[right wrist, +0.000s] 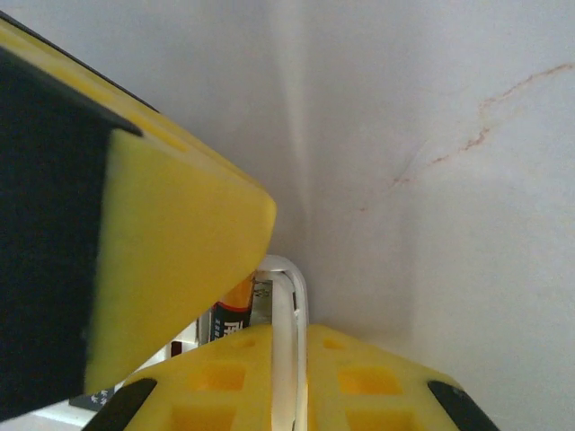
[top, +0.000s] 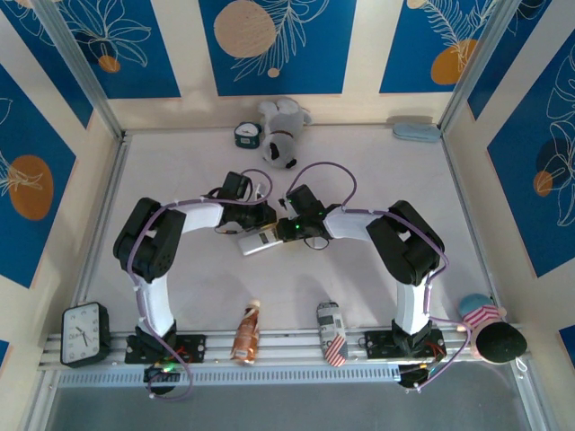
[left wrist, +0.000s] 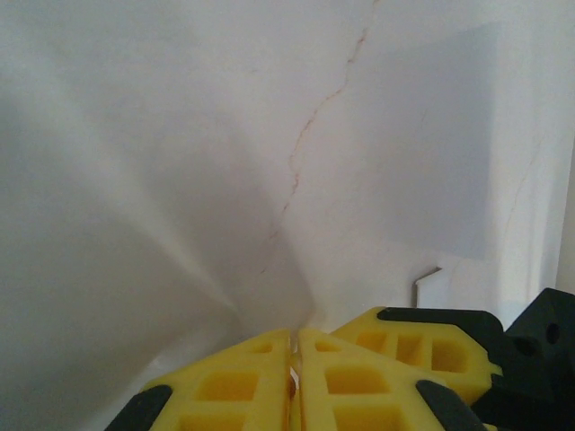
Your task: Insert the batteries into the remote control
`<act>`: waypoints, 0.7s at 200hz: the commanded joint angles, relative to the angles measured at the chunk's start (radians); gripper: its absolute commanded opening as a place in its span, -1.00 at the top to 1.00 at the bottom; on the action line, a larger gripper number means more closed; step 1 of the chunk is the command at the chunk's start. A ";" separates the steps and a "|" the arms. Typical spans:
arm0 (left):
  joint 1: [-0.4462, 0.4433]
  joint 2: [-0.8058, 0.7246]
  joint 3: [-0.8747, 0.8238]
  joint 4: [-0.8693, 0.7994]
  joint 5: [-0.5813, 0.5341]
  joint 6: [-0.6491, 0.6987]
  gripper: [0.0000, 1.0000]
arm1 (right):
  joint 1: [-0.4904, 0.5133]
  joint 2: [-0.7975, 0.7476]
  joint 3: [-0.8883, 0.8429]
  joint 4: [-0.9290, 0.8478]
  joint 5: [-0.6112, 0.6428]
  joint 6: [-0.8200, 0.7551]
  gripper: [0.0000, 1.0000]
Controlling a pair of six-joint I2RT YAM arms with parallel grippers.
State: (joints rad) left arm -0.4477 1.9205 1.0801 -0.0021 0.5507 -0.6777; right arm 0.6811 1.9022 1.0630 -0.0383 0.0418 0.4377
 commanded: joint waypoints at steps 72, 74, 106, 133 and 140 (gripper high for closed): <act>0.009 -0.007 0.027 -0.082 0.031 0.070 0.80 | 0.007 0.026 0.014 -0.018 -0.008 -0.017 0.68; 0.009 -0.009 0.026 -0.083 0.028 0.072 0.80 | 0.006 0.026 0.013 -0.018 -0.009 -0.017 0.68; 0.009 -0.032 0.018 -0.109 0.014 0.088 0.80 | 0.006 0.025 0.014 -0.016 -0.008 -0.015 0.69; 0.011 -0.039 0.010 -0.123 0.013 0.098 0.80 | 0.006 0.025 0.014 -0.018 -0.008 -0.015 0.69; 0.009 -0.041 0.006 -0.124 0.014 0.098 0.81 | 0.006 0.025 0.014 -0.018 -0.006 -0.016 0.69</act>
State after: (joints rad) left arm -0.4473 1.9141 1.0931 -0.0769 0.5640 -0.6136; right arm 0.6815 1.9022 1.0630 -0.0387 0.0414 0.4377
